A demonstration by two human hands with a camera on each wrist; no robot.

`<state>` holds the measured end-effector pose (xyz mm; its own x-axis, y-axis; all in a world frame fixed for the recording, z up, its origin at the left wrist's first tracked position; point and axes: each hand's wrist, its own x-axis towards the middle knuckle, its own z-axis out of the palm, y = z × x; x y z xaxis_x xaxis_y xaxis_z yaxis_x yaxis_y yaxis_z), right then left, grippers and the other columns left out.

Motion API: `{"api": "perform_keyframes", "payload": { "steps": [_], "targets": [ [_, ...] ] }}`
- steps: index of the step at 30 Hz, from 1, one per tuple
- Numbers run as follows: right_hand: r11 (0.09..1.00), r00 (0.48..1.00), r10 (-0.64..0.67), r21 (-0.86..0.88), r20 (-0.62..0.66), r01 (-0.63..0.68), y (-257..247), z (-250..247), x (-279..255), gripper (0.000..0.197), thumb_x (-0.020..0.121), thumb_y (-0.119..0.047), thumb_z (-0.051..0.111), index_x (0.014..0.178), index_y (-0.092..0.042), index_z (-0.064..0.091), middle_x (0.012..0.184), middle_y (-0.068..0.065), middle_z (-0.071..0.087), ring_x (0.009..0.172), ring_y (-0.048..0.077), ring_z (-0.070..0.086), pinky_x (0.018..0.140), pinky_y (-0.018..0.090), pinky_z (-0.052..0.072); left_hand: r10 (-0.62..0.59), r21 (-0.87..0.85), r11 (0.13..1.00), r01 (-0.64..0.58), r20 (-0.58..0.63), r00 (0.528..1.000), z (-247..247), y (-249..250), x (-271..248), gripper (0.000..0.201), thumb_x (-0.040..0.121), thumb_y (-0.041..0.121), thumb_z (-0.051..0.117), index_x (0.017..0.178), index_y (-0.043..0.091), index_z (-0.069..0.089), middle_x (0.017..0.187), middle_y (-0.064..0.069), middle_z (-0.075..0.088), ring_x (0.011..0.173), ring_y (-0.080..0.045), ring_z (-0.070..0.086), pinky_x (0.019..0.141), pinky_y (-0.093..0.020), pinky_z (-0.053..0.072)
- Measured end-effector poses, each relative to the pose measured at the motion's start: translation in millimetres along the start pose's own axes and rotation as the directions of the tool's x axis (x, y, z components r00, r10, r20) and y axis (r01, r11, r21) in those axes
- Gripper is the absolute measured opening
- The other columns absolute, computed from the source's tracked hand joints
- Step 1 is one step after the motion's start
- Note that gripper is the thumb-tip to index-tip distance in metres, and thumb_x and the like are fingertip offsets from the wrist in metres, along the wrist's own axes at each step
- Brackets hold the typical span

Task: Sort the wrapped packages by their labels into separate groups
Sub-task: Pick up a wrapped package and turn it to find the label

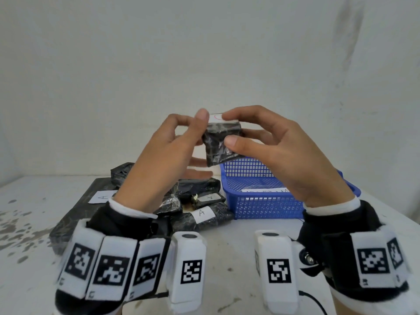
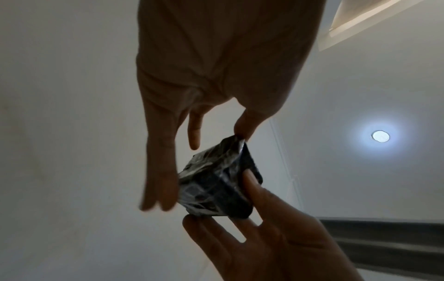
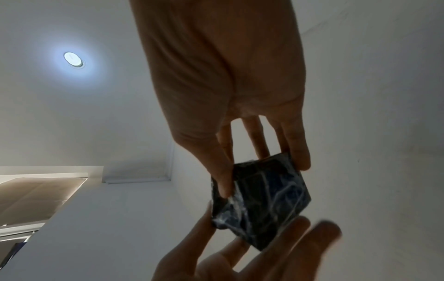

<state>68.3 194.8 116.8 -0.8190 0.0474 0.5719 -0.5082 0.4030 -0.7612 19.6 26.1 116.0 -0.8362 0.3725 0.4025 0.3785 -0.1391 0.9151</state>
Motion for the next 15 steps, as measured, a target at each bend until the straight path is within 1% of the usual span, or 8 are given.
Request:
{"api": "perform_keyframes", "payload": {
  "steps": [2, 5, 7, 9, 10, 12, 13, 15],
  "targets": [
    [1.000, 0.999, -0.005, -0.008, 0.032, 0.005, 0.2, -1.5, 0.3, 0.048, 0.087, -0.013, 0.076, 0.126, -0.038, 0.062, 0.131, -0.012, 0.064, 0.120, 0.006, 0.062, 0.103, 0.035, 0.052, -0.036, -0.091, 0.995, 0.037, 0.010, 0.999, -0.1, 0.7, 0.3, 0.027, 0.093, 0.029, 0.058, 0.112, 0.009, 0.056, 0.102, -0.018, 0.069, 0.077, -0.036, 0.072, 0.074, -0.048, 0.060],
    [0.998, 0.999, 0.051, 0.029, 0.016, -0.052, -0.2, -1.4, 2.1, 0.062, 0.075, -0.033, 0.074, 0.133, -0.047, 0.055, 0.134, -0.008, 0.062, 0.128, 0.002, 0.054, 0.099, 0.030, 0.052, -0.011, -0.103, 0.995, 0.010, -0.009, 1.000, -0.4, -0.2, 1.5, 0.026, 0.095, 0.018, 0.057, 0.119, 0.010, 0.054, 0.098, -0.015, 0.071, 0.077, -0.030, 0.072, 0.077, -0.047, 0.060],
    [0.993, 0.996, 0.092, 0.074, 0.006, -0.092, -0.1, 0.3, 2.9, 0.062, 0.074, -0.041, 0.077, 0.133, -0.044, 0.057, 0.129, -0.002, 0.066, 0.120, 0.013, 0.063, 0.091, 0.037, 0.058, 0.013, -0.066, 0.998, -0.013, -0.007, 1.000, -0.4, -0.8, 1.8, 0.031, 0.095, 0.017, 0.058, 0.125, 0.015, 0.053, 0.102, -0.013, 0.072, 0.084, -0.029, 0.073, 0.078, -0.045, 0.060],
    [0.995, 0.996, 0.086, 0.052, -0.013, -0.085, -0.1, 0.7, 2.2, 0.057, 0.083, -0.031, 0.080, 0.135, -0.039, 0.057, 0.120, -0.002, 0.072, 0.101, 0.021, 0.073, 0.088, 0.040, 0.060, 0.014, -0.042, 0.999, -0.014, 0.016, 1.000, -0.2, -0.4, 1.3, 0.036, 0.094, 0.018, 0.059, 0.129, 0.021, 0.053, 0.106, -0.011, 0.072, 0.089, -0.028, 0.073, 0.079, -0.045, 0.060],
    [0.997, 0.997, 0.075, 0.034, -0.013, -0.075, 0.0, 0.4, 1.7, 0.057, 0.086, -0.025, 0.077, 0.136, -0.039, 0.056, 0.119, -0.003, 0.072, 0.096, 0.021, 0.074, 0.088, 0.037, 0.060, 0.017, -0.031, 0.999, -0.016, 0.026, 1.000, -0.4, 0.0, 0.8, 0.036, 0.093, 0.021, 0.059, 0.129, 0.024, 0.054, 0.106, -0.009, 0.072, 0.089, -0.028, 0.073, 0.078, -0.045, 0.060],
    [0.997, 0.998, 0.070, 0.009, 0.004, -0.070, 0.0, 0.4, 0.5, 0.062, 0.087, -0.021, 0.075, 0.140, -0.042, 0.051, 0.120, -0.006, 0.071, 0.093, 0.019, 0.074, 0.087, 0.029, 0.058, 0.033, -0.005, 0.999, -0.033, 0.034, 0.999, -1.2, 0.7, -0.1, 0.036, 0.093, 0.024, 0.060, 0.128, 0.029, 0.056, 0.102, -0.007, 0.074, 0.086, -0.026, 0.073, 0.076, -0.045, 0.061],
    [0.997, 0.997, 0.071, 0.004, 0.007, -0.071, 0.5, 0.5, 0.5, 0.064, 0.087, -0.023, 0.076, 0.141, -0.044, 0.050, 0.120, -0.007, 0.070, 0.093, 0.018, 0.074, 0.087, 0.029, 0.058, 0.042, 0.003, 0.999, -0.042, 0.031, 0.999, -1.9, 0.8, -0.2, 0.035, 0.093, 0.022, 0.059, 0.127, 0.030, 0.056, 0.099, -0.007, 0.074, 0.085, -0.025, 0.074, 0.075, -0.045, 0.061],
    [0.997, 0.997, 0.073, 0.007, 0.004, -0.073, 1.3, 1.2, 0.6, 0.060, 0.088, -0.025, 0.076, 0.139, -0.045, 0.052, 0.118, -0.006, 0.071, 0.096, 0.021, 0.074, 0.090, 0.040, 0.058, 0.046, 0.007, 0.999, -0.046, 0.027, 0.999, -2.9, 0.8, -0.5, 0.033, 0.094, 0.019, 0.059, 0.125, 0.030, 0.057, 0.097, -0.007, 0.075, 0.084, -0.025, 0.074, 0.074, -0.044, 0.061]
  ]
}}
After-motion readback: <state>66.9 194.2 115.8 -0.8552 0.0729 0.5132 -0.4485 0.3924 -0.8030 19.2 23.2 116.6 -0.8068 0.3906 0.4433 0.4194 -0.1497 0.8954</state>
